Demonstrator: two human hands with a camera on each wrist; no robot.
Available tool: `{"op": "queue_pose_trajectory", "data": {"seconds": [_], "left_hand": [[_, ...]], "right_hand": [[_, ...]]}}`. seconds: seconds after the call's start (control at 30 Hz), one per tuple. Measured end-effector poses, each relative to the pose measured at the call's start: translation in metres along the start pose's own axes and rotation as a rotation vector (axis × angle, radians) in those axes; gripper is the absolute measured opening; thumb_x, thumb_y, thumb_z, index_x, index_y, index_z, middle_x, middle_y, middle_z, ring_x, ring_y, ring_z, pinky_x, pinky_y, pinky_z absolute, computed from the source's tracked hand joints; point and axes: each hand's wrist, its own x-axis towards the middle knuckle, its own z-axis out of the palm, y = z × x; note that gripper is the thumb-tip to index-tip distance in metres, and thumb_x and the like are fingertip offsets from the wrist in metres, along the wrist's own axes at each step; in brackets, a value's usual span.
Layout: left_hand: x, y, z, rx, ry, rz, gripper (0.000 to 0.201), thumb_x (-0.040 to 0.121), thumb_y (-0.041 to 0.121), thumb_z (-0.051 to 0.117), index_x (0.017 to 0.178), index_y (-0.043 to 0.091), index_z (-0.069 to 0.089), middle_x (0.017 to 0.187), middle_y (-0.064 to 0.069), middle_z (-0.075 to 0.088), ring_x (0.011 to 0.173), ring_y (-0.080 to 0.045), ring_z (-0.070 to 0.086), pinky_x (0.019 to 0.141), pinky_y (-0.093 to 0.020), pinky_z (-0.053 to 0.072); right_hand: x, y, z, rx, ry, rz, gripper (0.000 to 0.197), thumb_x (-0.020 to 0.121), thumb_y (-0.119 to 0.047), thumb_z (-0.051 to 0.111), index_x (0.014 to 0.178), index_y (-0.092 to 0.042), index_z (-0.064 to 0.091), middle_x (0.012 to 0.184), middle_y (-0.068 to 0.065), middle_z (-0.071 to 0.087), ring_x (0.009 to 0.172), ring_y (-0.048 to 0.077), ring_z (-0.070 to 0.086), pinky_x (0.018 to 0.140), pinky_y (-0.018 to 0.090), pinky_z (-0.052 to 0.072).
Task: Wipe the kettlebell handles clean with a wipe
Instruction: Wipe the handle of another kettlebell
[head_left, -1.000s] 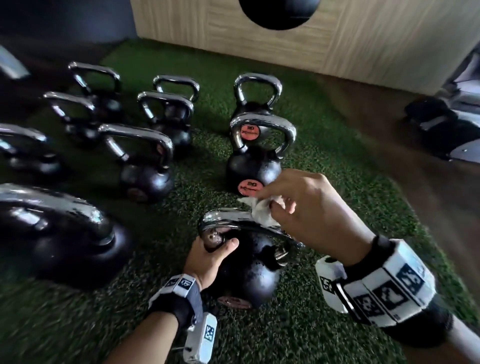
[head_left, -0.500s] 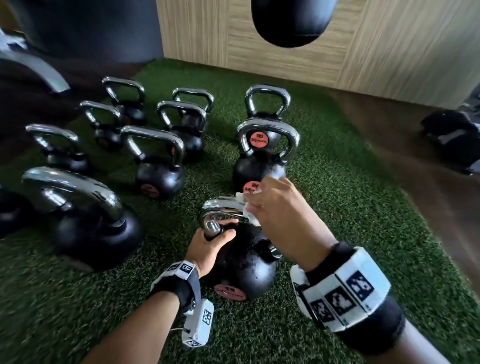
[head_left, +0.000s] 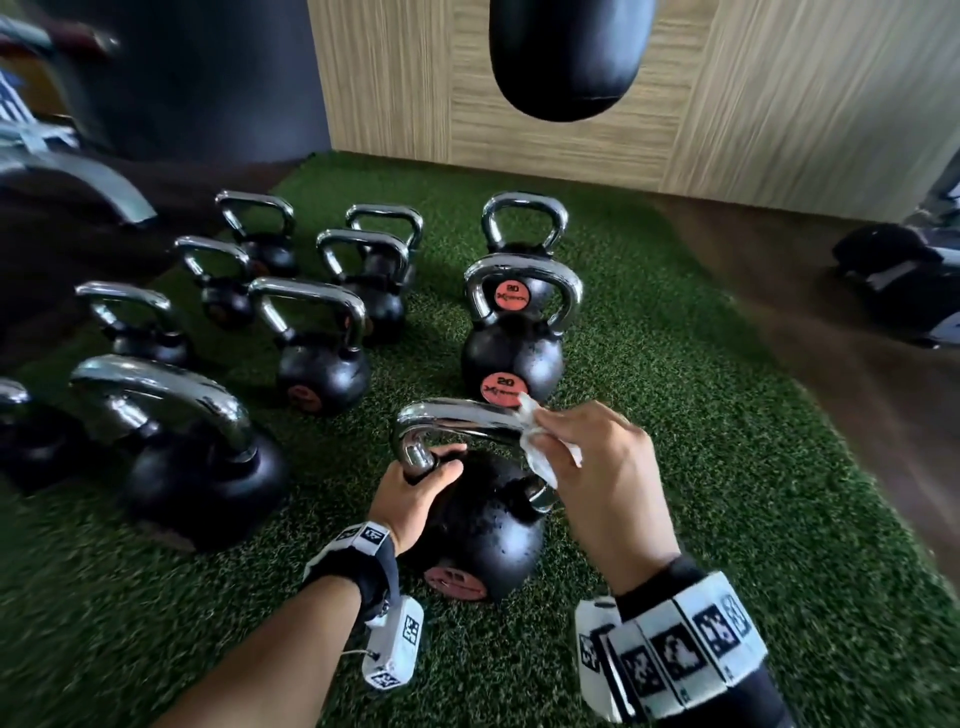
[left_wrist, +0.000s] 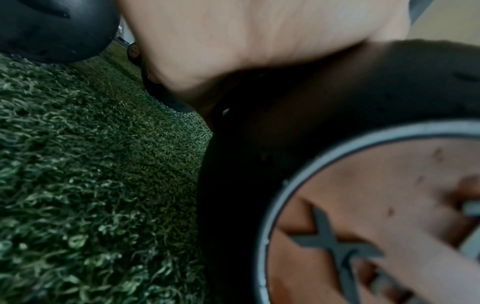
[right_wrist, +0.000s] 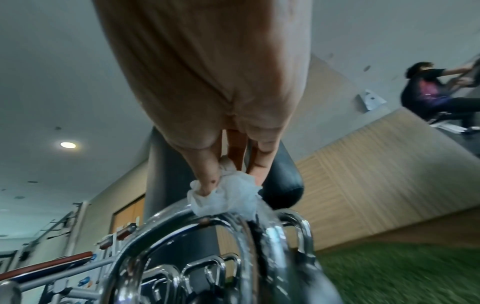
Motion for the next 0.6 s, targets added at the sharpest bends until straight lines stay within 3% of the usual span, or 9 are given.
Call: {"op": "queue_pose_trajectory", "data": {"seconds": [0.1,0.27,0.37,0.47,0.53,0.6], "left_hand": [[-0.001,0.004,0.001,0.013,0.019,0.000,0.046,0.074,0.044,0.074,0.109,0.015,0.079,0.114,0.001,0.078,0.117,-0.013,0.069,0.108,-0.032,0.046],[-0.005,0.010,0.005,0.036,0.070,-0.026,0.033,0.078,0.031,0.073,0.106,0.016,0.080,0.108,0.003,0.079,0.111,-0.009,0.070,0.103,-0.025,0.048],[-0.008,0.014,0.007,0.051,0.100,-0.059,0.034,0.076,0.034,0.073,0.106,0.018,0.081,0.105,0.003,0.080,0.105,-0.006,0.071,0.096,-0.020,0.048],[-0.010,0.018,0.008,0.092,0.095,-0.073,0.029,0.082,0.030,0.075,0.108,0.017,0.080,0.108,0.003,0.079,0.102,0.001,0.069,0.092,-0.014,0.045],[-0.011,0.020,0.007,0.092,0.072,-0.131,0.036,0.080,0.039,0.073,0.111,0.022,0.078,0.109,0.007,0.078,0.106,0.000,0.068,0.095,-0.017,0.045],[-0.015,0.017,0.005,0.089,0.048,-0.208,0.048,0.074,0.055,0.073,0.115,0.030,0.074,0.107,0.016,0.078,0.106,0.003,0.068,0.092,-0.018,0.045]], "right_hand": [[-0.013,0.014,-0.006,0.030,0.034,0.075,0.022,0.089,-0.015,0.074,0.109,-0.006,0.075,0.091,0.004,0.074,0.069,0.009,0.063,0.062,0.006,0.043],[-0.021,0.013,0.005,-0.016,0.102,0.021,0.017,0.090,-0.005,0.072,0.106,-0.001,0.076,0.088,0.003,0.071,0.065,0.005,0.058,0.062,-0.001,0.039],[-0.030,0.026,0.011,0.072,0.155,0.154,0.019,0.089,-0.006,0.072,0.108,-0.004,0.077,0.082,-0.002,0.070,0.060,-0.004,0.056,0.056,-0.001,0.039],[-0.044,0.045,0.018,0.243,0.139,0.372,0.023,0.090,-0.013,0.073,0.112,-0.012,0.075,0.091,-0.005,0.077,0.067,-0.008,0.063,0.058,0.003,0.045],[-0.050,0.052,0.024,0.327,0.134,0.466,0.024,0.090,-0.017,0.074,0.114,-0.016,0.075,0.094,-0.009,0.078,0.067,-0.011,0.065,0.060,0.004,0.048],[-0.053,0.056,0.031,0.368,0.166,0.501,0.024,0.089,-0.017,0.074,0.113,-0.019,0.076,0.085,-0.024,0.072,0.070,-0.017,0.065,0.060,0.002,0.047]]}}
